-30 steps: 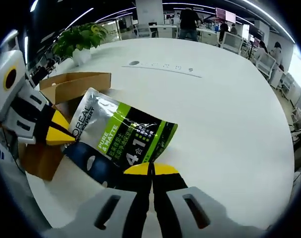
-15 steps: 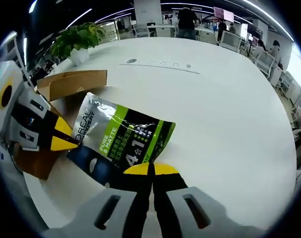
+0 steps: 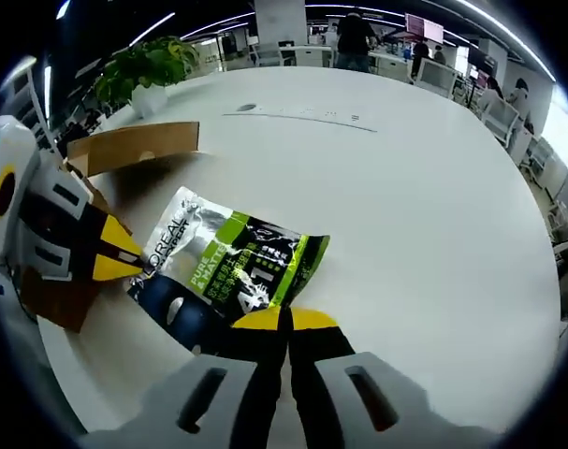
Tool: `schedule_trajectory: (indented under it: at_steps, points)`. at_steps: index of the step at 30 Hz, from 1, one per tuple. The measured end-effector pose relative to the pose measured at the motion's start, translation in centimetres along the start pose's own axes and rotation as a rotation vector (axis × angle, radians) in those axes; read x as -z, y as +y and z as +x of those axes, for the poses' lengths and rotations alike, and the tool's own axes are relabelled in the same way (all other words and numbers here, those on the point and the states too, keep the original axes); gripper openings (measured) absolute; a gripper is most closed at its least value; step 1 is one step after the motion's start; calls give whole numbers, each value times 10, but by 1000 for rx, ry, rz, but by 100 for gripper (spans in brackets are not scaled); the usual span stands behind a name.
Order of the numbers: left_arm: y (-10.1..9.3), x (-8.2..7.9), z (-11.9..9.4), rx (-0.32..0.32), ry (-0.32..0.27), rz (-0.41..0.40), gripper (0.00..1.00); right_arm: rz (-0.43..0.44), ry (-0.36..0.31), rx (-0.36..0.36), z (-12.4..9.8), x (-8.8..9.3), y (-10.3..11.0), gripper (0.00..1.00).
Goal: Operate the shoe box by opening the lid, removing the specified soft item, and placing it in the target area until the item is outside and the box remains undamaged.
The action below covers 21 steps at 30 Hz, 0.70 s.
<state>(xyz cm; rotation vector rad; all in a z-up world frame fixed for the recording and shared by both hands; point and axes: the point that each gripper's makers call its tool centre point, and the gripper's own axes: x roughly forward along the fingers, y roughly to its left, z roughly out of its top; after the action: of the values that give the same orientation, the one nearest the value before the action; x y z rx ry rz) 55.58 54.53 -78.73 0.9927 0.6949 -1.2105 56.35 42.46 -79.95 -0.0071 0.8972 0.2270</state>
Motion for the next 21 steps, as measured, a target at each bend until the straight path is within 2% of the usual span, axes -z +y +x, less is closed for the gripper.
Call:
schedule_trajectory:
  at_steps: [3,5,8,12,15,18,21]
  points:
    - [0,1,-1,-8,6,23,2,6,-1,3,1,-2,0,0]
    - [3,1,-5,-32,13,70,2,8,2,9,2,-1,0,0]
    - [5,1,-8,-37,9,65,3,2,0,16,2,-1,0,1]
    - [6,-7,-15,-27,-35,-7,9,-24,1,29,1,-3,-2,4]
    - [8,-14,-21,-16,-76,-96,13,-35,-2,38,0,-4,-4,6]
    - [11,-17,-26,-18,-94,-119,15,-41,-2,45,-4,-4,-6,7]
    - [11,-21,-31,-9,-130,-190,18,-26,7,41,-7,0,-7,8]
